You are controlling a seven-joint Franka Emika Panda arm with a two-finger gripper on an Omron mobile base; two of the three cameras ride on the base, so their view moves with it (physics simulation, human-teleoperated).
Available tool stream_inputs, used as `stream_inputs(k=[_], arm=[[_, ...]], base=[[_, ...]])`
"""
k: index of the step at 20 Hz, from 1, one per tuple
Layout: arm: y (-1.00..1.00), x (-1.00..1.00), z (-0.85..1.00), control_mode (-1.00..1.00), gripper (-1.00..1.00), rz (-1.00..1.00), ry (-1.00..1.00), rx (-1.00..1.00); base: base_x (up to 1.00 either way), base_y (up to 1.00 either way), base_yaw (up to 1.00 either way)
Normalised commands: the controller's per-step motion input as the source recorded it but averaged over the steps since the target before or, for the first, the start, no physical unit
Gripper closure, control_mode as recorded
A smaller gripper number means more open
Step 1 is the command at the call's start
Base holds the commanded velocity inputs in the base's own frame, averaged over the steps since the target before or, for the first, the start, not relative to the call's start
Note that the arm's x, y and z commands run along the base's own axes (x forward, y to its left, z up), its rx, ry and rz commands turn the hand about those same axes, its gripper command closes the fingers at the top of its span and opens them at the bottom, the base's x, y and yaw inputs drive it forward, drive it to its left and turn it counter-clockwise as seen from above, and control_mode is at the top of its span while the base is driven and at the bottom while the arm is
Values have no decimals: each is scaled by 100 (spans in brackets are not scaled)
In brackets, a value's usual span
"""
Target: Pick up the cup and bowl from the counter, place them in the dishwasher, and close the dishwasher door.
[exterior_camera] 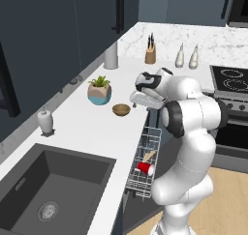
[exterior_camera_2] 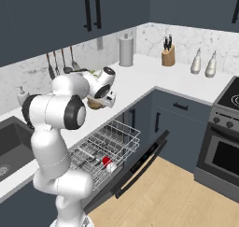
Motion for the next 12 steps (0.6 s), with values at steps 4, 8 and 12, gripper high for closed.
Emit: stream_inputs(k=[4, 8, 12], arm=[[4, 46, -23, -100, -100, -14, 20, -8], [12, 52, -21, -100, -100, -11, 13, -4], [22, 56, -24, -100, -100, -5, 9, 0]], base=[[0, 0, 0], [0, 0, 0], [0, 0, 0]])
